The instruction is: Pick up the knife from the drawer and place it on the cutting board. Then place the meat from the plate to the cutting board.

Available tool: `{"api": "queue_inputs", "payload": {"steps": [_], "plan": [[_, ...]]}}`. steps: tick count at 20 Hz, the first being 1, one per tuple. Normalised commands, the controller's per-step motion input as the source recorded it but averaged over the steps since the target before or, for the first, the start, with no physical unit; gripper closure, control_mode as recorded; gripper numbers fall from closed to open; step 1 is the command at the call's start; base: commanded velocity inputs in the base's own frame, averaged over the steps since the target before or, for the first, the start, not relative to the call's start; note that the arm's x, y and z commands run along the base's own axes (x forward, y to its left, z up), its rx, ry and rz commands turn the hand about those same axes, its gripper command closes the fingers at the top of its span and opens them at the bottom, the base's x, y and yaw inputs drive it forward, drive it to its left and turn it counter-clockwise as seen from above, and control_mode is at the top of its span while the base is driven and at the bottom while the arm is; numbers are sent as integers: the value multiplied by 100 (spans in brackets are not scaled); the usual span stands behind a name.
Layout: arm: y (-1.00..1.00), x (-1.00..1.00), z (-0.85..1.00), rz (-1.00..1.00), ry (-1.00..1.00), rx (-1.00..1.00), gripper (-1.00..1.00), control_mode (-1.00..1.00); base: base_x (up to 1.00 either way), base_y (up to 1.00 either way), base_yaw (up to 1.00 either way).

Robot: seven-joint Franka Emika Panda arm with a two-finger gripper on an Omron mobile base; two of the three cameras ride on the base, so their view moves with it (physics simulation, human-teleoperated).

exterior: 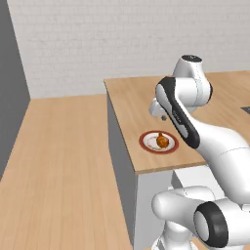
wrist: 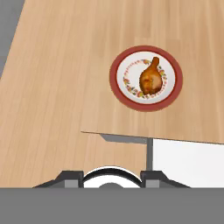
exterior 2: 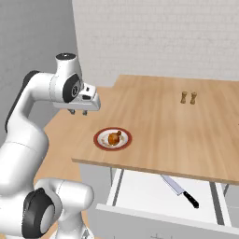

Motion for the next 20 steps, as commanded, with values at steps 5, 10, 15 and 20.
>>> {"api": "queue_inputs", "payload": {"steps": [5, 10, 15, 20], "plan": [[0, 0, 0, 0, 0, 0, -100, 100, -7, 1, -2], [0, 0, 0, 0, 0, 0, -100, 100, -29, 38, -43], [0, 0, 0, 0, 0, 0, -100, 100, -26, 40, -63], [0, 0, 0, 0, 0, 0, -100, 100, 0, 38, -70]]}}
